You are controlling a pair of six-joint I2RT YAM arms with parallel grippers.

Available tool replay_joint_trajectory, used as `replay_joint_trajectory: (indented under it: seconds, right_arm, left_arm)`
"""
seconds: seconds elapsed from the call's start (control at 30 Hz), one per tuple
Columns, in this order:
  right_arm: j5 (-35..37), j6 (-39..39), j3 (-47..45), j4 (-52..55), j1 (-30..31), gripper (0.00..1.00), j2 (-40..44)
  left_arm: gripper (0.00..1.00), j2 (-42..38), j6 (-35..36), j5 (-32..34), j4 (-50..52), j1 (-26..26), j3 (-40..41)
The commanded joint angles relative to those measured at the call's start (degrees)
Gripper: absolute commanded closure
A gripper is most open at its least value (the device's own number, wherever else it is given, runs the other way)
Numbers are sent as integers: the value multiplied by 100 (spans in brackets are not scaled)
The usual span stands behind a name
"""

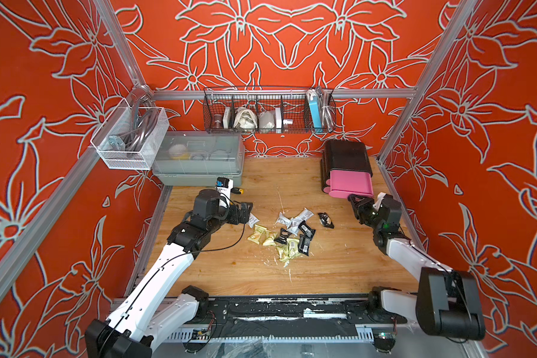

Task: Place the cookies into the drawer by color
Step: Open the drawer in the storage box.

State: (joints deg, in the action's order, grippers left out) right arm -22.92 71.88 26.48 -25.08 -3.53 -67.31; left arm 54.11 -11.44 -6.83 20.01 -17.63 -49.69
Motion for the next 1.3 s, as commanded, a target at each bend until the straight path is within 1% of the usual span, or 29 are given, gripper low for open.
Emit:
replay_joint_trajectory:
  seconds: [0.0,0.27,0.3,0.4,0.53,0.7,0.73,0.83,0.93,1.03,1.13,1.2,1.27]
  right_arm:
    - [378,-501,-137,773,61,68,261]
    - [185,-526,-364,501,61,62,-40]
    - [202,-510,-388,505,69,60,-37]
    - [295,-549,-420,686,70,46,54]
    - [409,-694,-407,972,59,30,321]
    - [485,-804,-433,1569,63,15,853]
    - [503,-819,-438,1700,63,14,1004]
    - [519,-1046,-404,2171,65,12,1678]
    - [557,-1448,-271,2845,74,13,2490]
    - [472,-2175,-31,3483,201,16,3212]
    - [349,-3226,492,4306,740,23,3451]
    - [435,-3824,919,4993,1428,24,3292]
    - [367,-4099,1177,5327,1982,26,2995]
  left_arm:
    - [2,-49,-41,-108,-138,31,74]
    - [2,-81,-42,-82,-129,34,92]
    - [2,-87,-37,-73,-129,33,98]
    - [2,-77,-50,-71,-129,37,91]
    - [2,-60,-60,-90,-138,31,91]
    - [2,-63,-63,-99,-133,35,99]
    - [2,-65,-69,-99,-138,38,99]
    - [2,-68,-75,-125,-145,31,104]
    - [2,-74,-98,-152,-154,34,100]
    - [2,-70,-116,-182,-164,34,100]
    - [2,-61,-139,-235,-177,32,100]
    - [2,-51,-152,-260,-182,38,97]
    - [2,-41,-165,-279,-182,33,93]
